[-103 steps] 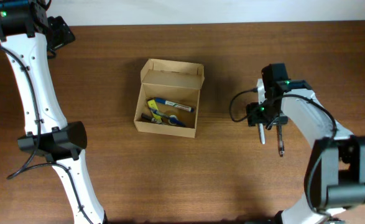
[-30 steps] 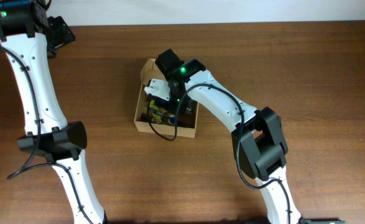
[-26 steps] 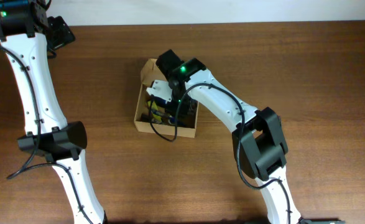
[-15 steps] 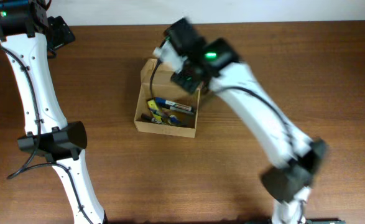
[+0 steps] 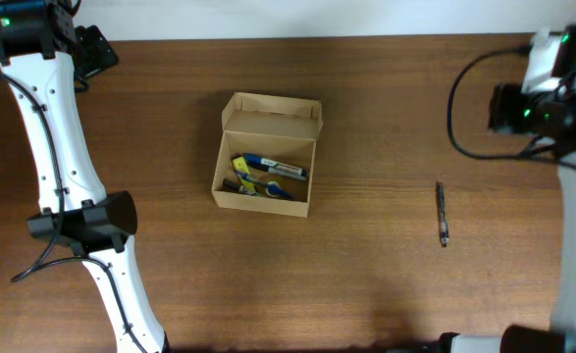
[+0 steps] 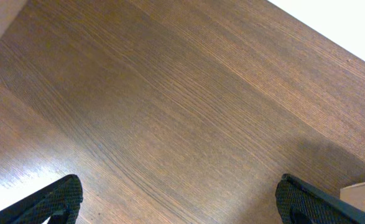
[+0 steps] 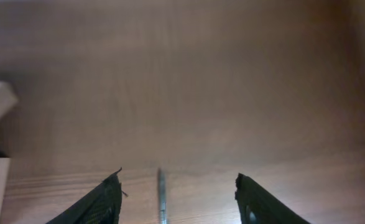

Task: Pack container
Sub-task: 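Move the right gripper to the dark pen and grasp it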

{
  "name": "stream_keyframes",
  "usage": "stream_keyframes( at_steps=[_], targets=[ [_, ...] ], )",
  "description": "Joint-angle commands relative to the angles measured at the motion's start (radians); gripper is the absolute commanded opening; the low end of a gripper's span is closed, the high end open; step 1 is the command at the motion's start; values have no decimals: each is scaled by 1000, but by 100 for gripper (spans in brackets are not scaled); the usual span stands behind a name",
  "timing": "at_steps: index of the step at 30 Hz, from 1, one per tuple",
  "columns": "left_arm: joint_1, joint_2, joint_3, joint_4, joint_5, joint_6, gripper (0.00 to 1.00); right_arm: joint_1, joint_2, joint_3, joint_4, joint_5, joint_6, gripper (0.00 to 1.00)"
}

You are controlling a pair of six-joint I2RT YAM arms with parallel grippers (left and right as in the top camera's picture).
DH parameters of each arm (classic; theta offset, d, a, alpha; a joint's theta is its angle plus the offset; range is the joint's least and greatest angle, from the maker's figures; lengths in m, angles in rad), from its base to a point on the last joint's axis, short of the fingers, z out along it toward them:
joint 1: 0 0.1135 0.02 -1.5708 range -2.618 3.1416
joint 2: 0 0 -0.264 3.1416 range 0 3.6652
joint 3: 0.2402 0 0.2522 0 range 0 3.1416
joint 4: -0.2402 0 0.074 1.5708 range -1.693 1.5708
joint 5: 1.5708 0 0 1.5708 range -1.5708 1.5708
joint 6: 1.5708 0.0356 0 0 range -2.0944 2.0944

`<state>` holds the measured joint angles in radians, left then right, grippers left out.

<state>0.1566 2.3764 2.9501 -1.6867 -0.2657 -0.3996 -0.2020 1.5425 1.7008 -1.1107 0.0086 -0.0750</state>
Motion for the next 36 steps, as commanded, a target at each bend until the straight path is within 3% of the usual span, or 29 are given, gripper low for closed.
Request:
stream_keyframes(
  at_steps=[1,10,19,25,29,32,36],
  targets=[
    [1,-28,3,0,0,12,100,-58,78,-224,18,-122,58,58],
    [1,-28,3,0,0,12,100,-46,191,-489,158,-101,54,58],
    [1,-28,3,0,0,12,100,-38,304,-533,206,-102,38,57],
    [1,-28,3,0,0,12,100,-24,380,-533,243,-101,23,51],
    [1,-28,3,0,0,12,100,-3,412,-533,259,-82,24,33],
    [1,-28,3,0,0,12,100,7,430,-533,261,-71,24,4],
    [1,-28,3,0,0,12,100,7,433,-529,270,-72,24,4]
  ],
)
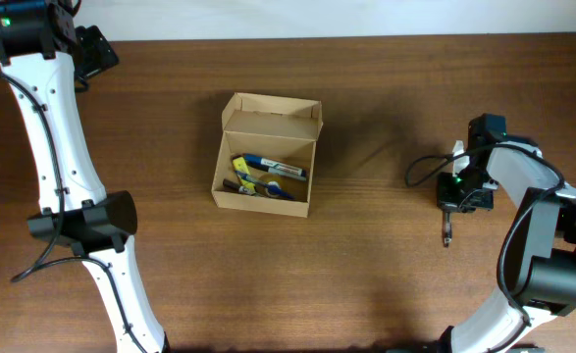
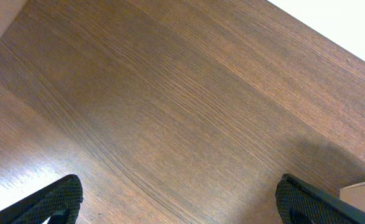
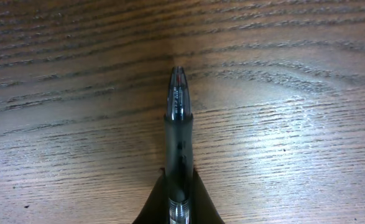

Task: Pack container
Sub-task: 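Move the right gripper to the dark pen and grasp it, then carry the dark pen into the box and release it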

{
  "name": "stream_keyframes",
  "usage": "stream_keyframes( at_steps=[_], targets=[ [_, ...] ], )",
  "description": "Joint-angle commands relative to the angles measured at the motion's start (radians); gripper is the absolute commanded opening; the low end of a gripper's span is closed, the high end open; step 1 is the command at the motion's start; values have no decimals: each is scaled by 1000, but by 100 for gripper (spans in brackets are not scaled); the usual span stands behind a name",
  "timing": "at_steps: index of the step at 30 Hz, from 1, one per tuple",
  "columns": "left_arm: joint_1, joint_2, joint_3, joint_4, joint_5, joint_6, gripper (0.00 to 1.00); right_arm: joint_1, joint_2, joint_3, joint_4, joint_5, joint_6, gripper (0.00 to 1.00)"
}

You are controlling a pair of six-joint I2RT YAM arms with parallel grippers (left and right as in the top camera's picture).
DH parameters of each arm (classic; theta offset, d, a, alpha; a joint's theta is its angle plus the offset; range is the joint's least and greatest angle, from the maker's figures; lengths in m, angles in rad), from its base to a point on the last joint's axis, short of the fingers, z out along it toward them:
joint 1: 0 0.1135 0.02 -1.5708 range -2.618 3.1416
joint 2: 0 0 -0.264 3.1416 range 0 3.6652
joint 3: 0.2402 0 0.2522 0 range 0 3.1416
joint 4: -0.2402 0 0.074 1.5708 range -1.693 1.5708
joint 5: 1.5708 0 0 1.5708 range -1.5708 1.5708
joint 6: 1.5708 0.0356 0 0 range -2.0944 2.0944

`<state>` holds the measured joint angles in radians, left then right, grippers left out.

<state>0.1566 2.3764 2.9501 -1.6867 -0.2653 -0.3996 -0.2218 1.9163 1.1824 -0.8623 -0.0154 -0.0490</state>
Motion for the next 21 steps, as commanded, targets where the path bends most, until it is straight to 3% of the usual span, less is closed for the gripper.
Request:
stream_keyframes(
  at_steps=[1,6,11,16,21],
  targets=[
    [1,-28,3,0,0,12,100,27,56,-3,17,-52,-3,4],
    [1,-28,3,0,0,12,100,40,23,116,-68,-138,-26,4],
    [1,-28,3,0,0,12,100,145,-27,391,-252,-184,-82,4],
    [1,-28,3,0,0,12,100,358,-39,686,-397,-183,-235,4],
    [1,-28,3,0,0,12,100,658,-38,797,-354,-183,-536,4]
  ],
)
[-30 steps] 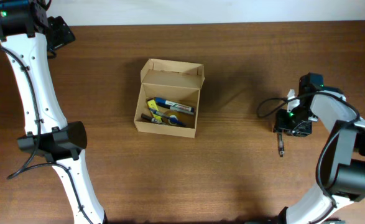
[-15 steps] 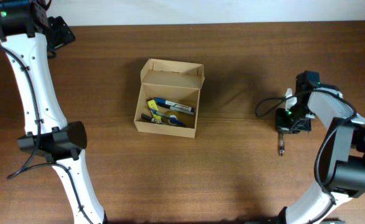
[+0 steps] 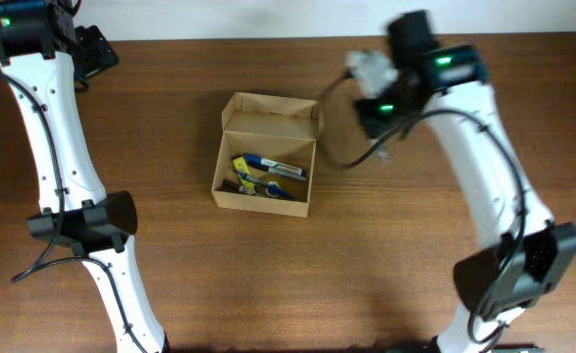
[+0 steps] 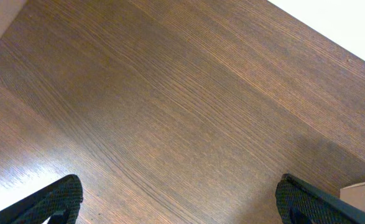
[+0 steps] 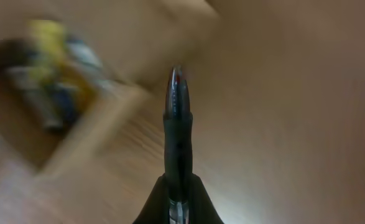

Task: Pack container
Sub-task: 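Carry the dark pen into the box and release it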

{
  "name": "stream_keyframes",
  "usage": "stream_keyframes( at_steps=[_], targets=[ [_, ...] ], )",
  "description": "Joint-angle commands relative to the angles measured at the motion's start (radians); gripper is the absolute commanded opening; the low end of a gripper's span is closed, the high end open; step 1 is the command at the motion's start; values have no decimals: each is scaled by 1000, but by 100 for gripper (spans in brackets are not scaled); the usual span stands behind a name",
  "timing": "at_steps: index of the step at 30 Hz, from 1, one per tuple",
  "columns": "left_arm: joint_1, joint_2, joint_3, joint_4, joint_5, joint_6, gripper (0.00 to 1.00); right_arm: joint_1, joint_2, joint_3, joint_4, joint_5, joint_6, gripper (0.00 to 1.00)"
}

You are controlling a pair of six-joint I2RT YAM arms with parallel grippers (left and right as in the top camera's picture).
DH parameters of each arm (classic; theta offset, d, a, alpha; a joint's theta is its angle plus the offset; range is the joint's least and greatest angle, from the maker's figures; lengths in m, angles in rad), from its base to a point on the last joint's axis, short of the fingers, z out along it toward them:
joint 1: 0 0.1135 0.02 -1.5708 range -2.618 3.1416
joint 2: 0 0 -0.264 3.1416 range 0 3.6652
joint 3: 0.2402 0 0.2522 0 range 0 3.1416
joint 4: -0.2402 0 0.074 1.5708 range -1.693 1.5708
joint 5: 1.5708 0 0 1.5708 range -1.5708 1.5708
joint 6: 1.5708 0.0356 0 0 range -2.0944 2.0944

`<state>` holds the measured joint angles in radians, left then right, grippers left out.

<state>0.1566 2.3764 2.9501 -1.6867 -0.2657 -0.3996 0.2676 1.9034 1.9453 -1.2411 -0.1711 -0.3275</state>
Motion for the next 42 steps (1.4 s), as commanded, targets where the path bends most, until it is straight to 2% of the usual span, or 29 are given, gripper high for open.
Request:
stream_keyframes(
  at_steps=[1,4,8,15,23,31,33,34,35,36,40,42],
  targets=[
    [1,-28,3,0,0,12,100,210,-20,34,39,-27,-301,4],
    [1,-28,3,0,0,12,100,317,14,34,81,-28,-375,4],
    [1,-28,3,0,0,12,100,386,96,34,117,-28,-402,4],
    [1,-28,3,0,0,12,100,387,216,33,154,-64,-459,4],
    [1,-28,3,0,0,12,100,387,354,33,180,-87,-457,4],
    [1,-28,3,0,0,12,100,386,456,32,177,-83,-393,4],
    [1,-28,3,0,0,12,100,386,456,32,175,-75,-373,9],
    [1,-28,3,0,0,12,100,386,454,34,175,-67,-358,18],
    [1,-28,3,0,0,12,100,386,449,35,175,-51,-336,34],
    [1,-28,3,0,0,12,100,386,445,36,175,-29,-305,40],
    [1,-28,3,0,0,12,100,386,400,59,138,25,-211,46],
    [1,-28,3,0,0,12,100,386,371,100,99,27,-185,58]
  ],
)
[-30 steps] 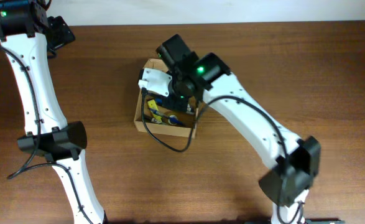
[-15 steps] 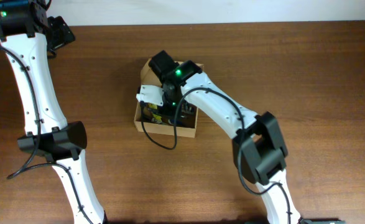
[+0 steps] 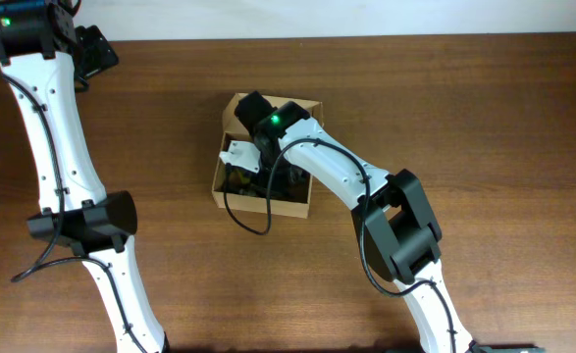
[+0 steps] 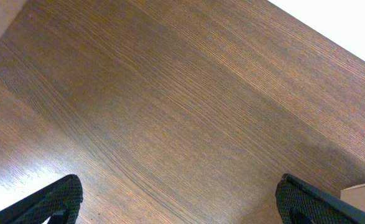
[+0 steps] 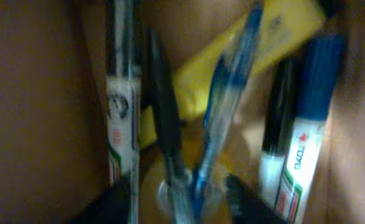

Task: Pack container
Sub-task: 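Carry the dark pen into the box and release it, then move both grippers to the box lid flaps on either side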

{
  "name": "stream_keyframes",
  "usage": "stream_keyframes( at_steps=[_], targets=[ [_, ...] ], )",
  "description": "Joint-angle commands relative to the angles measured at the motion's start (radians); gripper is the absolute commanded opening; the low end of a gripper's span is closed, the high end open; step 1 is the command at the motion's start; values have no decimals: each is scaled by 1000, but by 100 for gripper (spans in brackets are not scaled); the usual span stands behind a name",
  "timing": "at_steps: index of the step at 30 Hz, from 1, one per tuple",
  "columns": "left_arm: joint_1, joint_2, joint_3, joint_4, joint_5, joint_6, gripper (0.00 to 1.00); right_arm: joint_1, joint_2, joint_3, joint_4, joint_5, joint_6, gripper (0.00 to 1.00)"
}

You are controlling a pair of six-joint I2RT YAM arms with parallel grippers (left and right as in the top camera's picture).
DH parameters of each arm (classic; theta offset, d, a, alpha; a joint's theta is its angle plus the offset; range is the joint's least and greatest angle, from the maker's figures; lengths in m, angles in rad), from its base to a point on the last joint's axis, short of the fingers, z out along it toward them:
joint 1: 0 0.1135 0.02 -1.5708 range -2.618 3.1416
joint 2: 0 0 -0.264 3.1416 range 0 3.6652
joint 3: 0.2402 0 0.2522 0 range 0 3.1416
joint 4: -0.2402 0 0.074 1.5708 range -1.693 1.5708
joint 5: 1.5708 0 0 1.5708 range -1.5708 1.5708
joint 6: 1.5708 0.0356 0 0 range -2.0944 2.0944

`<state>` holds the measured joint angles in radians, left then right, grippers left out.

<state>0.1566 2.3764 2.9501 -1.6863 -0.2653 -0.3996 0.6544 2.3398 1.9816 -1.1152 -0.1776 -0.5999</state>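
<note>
An open cardboard box stands at mid-table, its flap raised at the back. My right gripper reaches down into it. In the right wrist view the box wall fills the left side. My right gripper is open there, its fingers blurred. A dark pen lies between them among a blue pen, white markers and a yellow item. My left gripper is open over bare wood at the far left corner.
The brown wooden table spreads all round the box. A corner of the box shows at the right edge of the left wrist view. The table's pale back edge lies beyond my left gripper.
My right gripper was shut on the dark pen in the air beside the box. Now it is down inside the box and open, with the pen lying among the other pens.
The dark pen lay on the table at the right, with my right gripper open well above it. Then the gripper was shut on the pen there, then held it near the box. Now the pen lies in the box. My left arm has stayed still.
</note>
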Motion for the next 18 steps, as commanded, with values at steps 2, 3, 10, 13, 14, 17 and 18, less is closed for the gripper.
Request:
stream_keyframes(
  at_steps=[2,3,10,13,14,17,18],
  targets=[
    [1,-28,3,-1,0,12,100,-1,-100,143,-79,33,139,66],
    [1,-28,3,-1,0,12,100,-1,-113,177,-98,33,155,66],
    [1,-28,3,-1,0,12,100,-3,-184,462,-229,32,316,61],
    [1,-28,3,-1,54,12,100,-31,-201,588,-288,33,398,59],
    [1,-28,3,-1,82,12,100,-44,-201,613,-303,32,413,59],
    [1,-28,3,-1,107,11,100,-98,-201,650,-329,32,485,53],
    [1,-28,3,-1,117,11,100,-120,-201,650,-332,32,514,51]
  ],
)
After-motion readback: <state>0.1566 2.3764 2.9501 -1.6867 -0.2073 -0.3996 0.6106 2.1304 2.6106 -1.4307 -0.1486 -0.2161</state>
